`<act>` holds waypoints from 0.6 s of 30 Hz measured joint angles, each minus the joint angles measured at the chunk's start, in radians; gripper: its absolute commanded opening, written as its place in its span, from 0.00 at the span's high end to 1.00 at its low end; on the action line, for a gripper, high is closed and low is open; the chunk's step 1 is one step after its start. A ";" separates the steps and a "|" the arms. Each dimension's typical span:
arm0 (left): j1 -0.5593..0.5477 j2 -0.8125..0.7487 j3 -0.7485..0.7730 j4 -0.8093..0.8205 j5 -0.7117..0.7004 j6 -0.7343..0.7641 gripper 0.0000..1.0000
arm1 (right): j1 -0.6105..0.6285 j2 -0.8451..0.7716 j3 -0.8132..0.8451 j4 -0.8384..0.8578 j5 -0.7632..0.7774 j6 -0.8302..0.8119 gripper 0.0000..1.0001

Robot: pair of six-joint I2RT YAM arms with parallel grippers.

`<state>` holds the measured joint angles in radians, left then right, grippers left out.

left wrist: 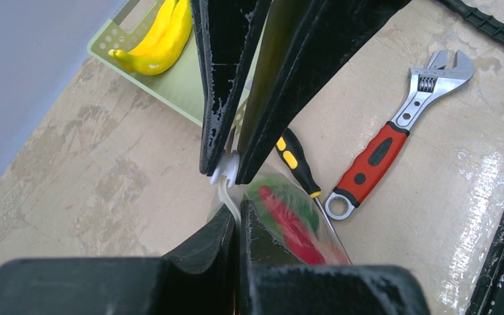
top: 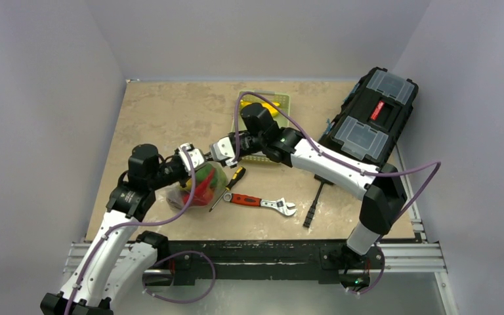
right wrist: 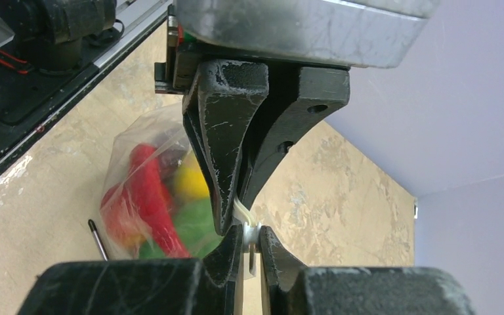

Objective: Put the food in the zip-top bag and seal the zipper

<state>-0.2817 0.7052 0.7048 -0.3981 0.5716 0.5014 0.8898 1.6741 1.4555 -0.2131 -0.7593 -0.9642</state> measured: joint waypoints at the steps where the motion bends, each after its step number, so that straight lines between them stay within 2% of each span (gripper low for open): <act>1: 0.000 0.000 0.000 -0.004 0.000 0.000 1.00 | 0.000 0.005 0.006 -0.009 -0.010 -0.010 1.00; 6: 0.000 -0.004 0.000 -0.022 0.001 0.008 1.00 | -0.002 0.023 0.029 -0.051 -0.048 -0.052 1.00; 14: -0.001 -0.011 0.000 -0.039 0.018 0.016 1.00 | -0.003 0.071 0.125 -0.232 -0.127 -0.225 1.00; 18: -0.001 -0.009 0.000 -0.040 0.031 0.016 1.00 | -0.003 0.074 0.132 -0.244 -0.131 -0.232 0.97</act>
<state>-0.2829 0.6960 0.7048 -0.4385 0.6025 0.5171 0.8871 1.7485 1.5871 -0.4568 -0.8902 -1.1965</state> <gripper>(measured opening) 0.011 0.065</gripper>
